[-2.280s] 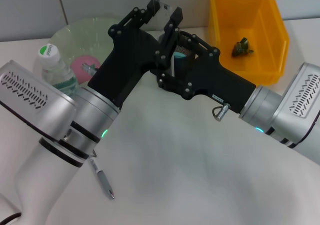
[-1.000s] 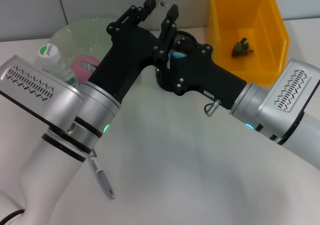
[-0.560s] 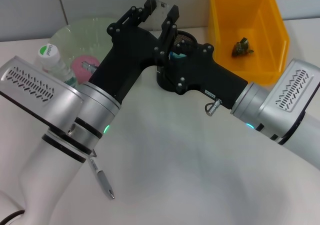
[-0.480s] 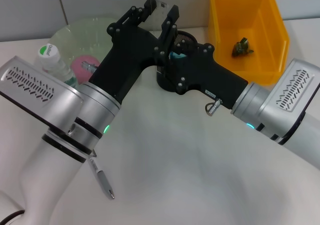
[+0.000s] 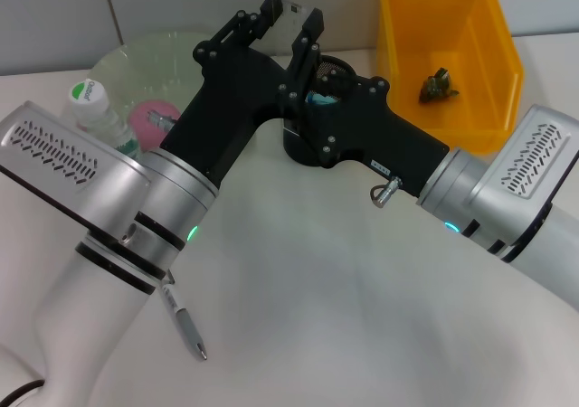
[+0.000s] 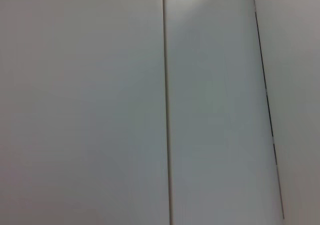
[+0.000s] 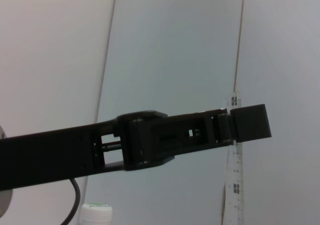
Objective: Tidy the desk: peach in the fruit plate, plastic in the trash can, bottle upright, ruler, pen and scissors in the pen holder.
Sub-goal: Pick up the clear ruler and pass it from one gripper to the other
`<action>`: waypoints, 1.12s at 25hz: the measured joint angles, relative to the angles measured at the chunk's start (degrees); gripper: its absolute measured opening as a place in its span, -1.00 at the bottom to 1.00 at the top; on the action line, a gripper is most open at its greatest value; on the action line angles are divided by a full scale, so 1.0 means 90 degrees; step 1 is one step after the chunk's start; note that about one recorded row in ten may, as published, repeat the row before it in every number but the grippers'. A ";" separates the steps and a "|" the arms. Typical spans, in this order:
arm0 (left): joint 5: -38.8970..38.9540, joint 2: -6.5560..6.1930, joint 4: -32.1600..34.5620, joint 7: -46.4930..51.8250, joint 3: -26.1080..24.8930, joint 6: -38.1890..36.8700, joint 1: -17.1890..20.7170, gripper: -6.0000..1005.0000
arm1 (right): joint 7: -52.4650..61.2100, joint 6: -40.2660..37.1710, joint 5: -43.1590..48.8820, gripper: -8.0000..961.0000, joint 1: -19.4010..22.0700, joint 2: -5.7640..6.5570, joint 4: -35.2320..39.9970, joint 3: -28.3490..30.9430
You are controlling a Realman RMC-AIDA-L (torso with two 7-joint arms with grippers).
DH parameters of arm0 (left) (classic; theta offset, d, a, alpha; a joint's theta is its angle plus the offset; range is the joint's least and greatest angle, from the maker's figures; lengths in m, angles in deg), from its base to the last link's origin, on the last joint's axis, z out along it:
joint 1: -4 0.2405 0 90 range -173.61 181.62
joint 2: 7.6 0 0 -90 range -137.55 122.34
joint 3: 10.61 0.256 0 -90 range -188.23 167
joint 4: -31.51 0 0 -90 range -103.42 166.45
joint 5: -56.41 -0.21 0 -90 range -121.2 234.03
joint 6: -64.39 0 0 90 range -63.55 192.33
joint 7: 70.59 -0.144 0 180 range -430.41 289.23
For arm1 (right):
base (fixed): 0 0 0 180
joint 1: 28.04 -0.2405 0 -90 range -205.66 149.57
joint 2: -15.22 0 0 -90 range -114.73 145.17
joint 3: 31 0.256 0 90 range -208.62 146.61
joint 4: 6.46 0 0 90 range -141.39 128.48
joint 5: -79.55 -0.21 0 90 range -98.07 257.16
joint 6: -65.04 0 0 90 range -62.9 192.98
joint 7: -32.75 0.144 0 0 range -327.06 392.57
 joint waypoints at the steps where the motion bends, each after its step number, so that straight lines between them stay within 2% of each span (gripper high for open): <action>1: 0.0000 0.0000 0.0000 0.0000 0.0000 0.0000 0.0000 -0.22 | 0.0000 0.0000 0.0000 -0.49 0.0000 0.0000 0.0000 0.0000; 21: 0.0000 0.0000 -0.0023 0.0000 0.0000 0.0030 -0.0057 -0.22 | 0.0010 0.0047 0.0009 -0.57 -0.0034 0.0000 -0.0001 -0.0057; 22: 0.0000 0.0000 -0.0022 0.0000 0.0000 0.0030 -0.0062 -0.22 | 0.0010 0.0047 0.0009 -0.70 -0.0035 0.0000 -0.0001 -0.0055; 28: 0.0000 0.0000 -0.0021 0.0000 0.0000 0.0030 -0.0067 -0.21 | 0.0010 0.0047 0.0009 -0.72 -0.0035 0.0000 -0.0001 -0.0016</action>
